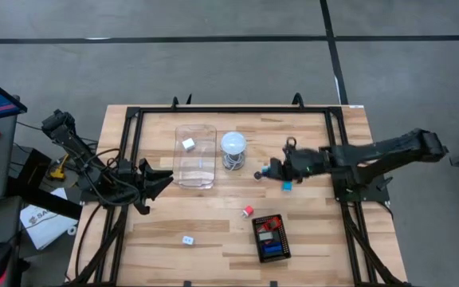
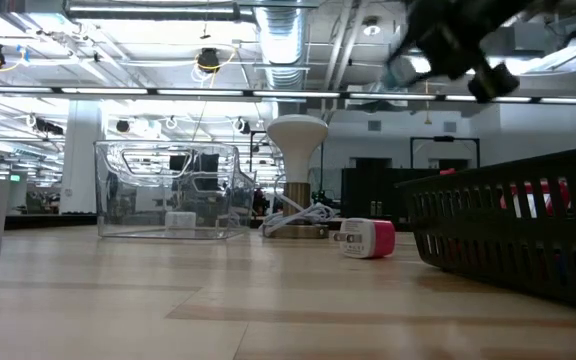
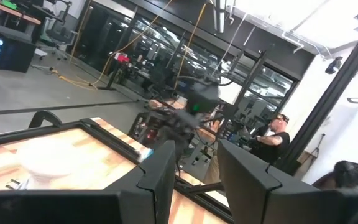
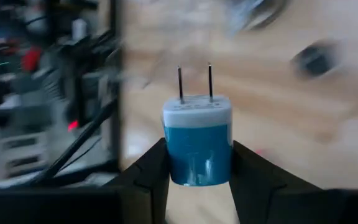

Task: Pick & Place Office items
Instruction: Put the top blue charger adapter into the transparent bin

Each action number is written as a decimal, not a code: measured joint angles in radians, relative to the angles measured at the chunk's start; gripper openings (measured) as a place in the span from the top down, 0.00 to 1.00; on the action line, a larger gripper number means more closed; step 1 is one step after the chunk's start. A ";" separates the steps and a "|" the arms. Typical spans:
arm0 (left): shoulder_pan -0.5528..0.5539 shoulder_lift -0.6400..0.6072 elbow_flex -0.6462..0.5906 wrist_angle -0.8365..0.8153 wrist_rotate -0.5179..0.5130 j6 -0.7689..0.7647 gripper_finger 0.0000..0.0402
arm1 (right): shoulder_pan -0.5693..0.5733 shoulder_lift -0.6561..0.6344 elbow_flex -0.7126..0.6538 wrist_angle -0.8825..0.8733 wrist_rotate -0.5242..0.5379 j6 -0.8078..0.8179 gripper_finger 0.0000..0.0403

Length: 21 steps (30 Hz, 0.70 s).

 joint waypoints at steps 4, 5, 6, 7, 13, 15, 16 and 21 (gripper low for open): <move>-0.016 0.000 0.000 -0.002 0.037 0.000 0.71 | 0.122 0.032 0.000 0.206 0.069 0.024 0.70; -0.022 0.003 0.000 -0.002 0.048 0.000 0.71 | 0.141 0.048 0.000 0.266 0.073 0.023 0.70; -0.028 0.008 0.000 -0.001 0.061 0.000 0.71 | 0.156 0.066 0.000 0.344 0.074 0.023 0.70; -0.031 0.014 0.000 -0.002 0.077 0.001 0.71 | 0.170 0.082 0.000 0.414 0.074 0.021 0.70; -0.033 0.089 0.000 -0.001 0.242 -0.065 0.70 | 0.222 0.215 0.000 0.872 -0.031 0.017 0.70; -0.028 0.122 0.002 -0.001 0.279 -0.090 0.68 | 0.237 0.261 0.001 0.988 -0.078 0.037 0.70; -0.024 0.138 0.008 -0.002 0.297 -0.099 0.67 | 0.243 0.287 0.010 1.025 -0.107 0.053 0.70; 0.034 0.208 0.070 -0.013 0.420 -0.105 0.55 | 0.260 0.419 0.131 1.071 -0.322 0.101 0.70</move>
